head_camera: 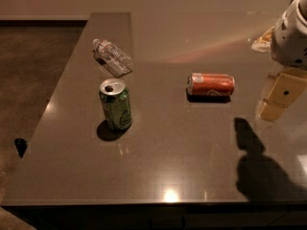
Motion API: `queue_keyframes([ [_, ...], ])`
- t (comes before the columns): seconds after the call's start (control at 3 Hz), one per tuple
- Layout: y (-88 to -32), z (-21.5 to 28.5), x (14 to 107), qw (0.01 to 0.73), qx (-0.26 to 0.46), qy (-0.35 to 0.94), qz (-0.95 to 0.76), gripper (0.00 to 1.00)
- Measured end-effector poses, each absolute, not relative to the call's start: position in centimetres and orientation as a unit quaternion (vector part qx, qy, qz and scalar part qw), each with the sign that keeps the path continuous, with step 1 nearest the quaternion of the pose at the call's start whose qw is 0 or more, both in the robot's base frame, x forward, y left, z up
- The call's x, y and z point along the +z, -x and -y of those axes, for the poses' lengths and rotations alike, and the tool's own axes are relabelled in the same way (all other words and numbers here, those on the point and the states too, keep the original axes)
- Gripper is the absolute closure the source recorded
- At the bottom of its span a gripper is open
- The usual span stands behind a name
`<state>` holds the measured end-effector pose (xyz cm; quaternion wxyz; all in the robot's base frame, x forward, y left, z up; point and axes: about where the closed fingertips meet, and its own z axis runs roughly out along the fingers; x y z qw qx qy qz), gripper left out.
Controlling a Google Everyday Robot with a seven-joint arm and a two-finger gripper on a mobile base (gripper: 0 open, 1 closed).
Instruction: Pick coke can
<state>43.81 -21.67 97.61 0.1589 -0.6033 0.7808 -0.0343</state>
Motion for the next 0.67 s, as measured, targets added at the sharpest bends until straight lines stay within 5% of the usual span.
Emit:
queue_keyframes([
  [0.67,-46.8,21.4,97.5,0.170,-0.035,0.616,-0.768,0.00],
])
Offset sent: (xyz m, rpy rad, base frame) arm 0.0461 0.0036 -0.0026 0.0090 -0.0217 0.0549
